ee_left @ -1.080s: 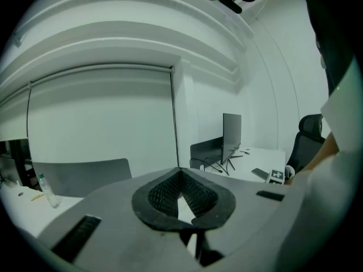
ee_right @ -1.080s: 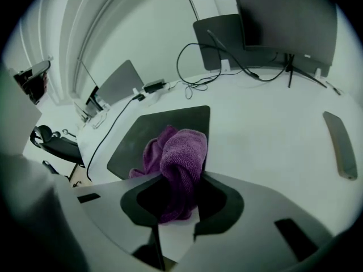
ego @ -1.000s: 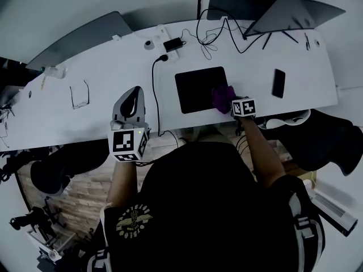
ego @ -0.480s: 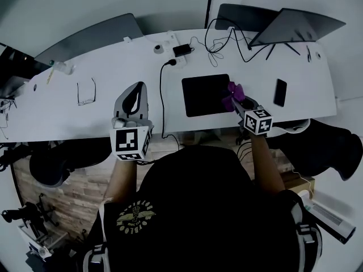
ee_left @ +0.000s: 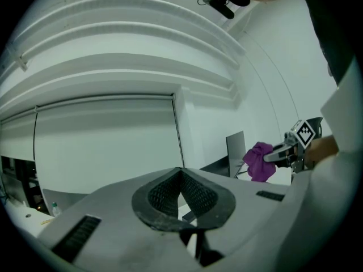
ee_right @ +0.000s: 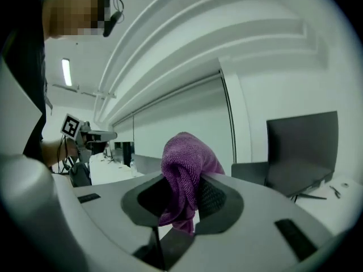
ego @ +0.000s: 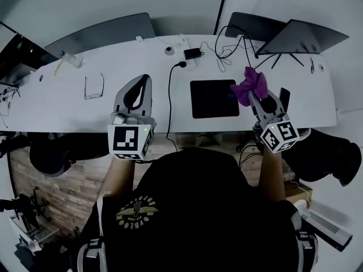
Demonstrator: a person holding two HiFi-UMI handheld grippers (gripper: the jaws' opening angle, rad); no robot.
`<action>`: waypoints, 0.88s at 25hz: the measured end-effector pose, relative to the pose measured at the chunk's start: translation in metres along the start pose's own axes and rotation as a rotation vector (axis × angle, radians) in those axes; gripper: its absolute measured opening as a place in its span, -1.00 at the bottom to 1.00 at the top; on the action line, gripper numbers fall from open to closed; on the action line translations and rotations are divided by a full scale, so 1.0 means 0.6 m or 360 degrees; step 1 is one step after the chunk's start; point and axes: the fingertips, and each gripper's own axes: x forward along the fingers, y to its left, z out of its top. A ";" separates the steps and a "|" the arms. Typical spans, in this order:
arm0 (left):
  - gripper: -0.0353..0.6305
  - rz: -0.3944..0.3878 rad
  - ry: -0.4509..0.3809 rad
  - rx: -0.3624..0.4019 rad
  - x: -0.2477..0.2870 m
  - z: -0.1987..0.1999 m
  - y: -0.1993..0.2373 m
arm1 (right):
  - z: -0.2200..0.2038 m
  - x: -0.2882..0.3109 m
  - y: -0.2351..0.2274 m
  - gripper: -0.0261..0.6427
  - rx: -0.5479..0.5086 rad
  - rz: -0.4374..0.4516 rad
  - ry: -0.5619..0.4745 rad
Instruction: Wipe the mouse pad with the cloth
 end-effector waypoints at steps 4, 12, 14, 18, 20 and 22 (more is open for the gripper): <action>-0.89 -0.0004 -0.0006 -0.0004 -0.017 0.000 0.010 | 0.082 -0.021 0.021 -0.60 -0.0073 -0.0039 -0.0101; -0.88 -0.0021 0.0001 -0.0035 -0.050 -0.008 0.038 | 0.110 -0.033 0.051 -0.60 -0.0109 -0.0093 -0.0122; -0.88 -0.0025 0.0005 -0.0052 -0.055 -0.014 0.044 | 0.106 -0.038 0.060 -0.60 -0.0132 -0.0115 -0.0096; -0.88 -0.0028 -0.0018 -0.0097 -0.067 -0.019 0.050 | 0.101 -0.050 0.076 -0.60 -0.0162 -0.0132 -0.0068; -0.88 -0.0030 -0.0026 -0.0100 -0.077 -0.021 0.053 | 0.098 -0.054 0.085 -0.60 -0.0161 -0.0134 -0.0065; -0.88 -0.0031 -0.0035 -0.0096 -0.086 -0.022 0.056 | 0.096 -0.057 0.092 -0.60 -0.0155 -0.0135 -0.0066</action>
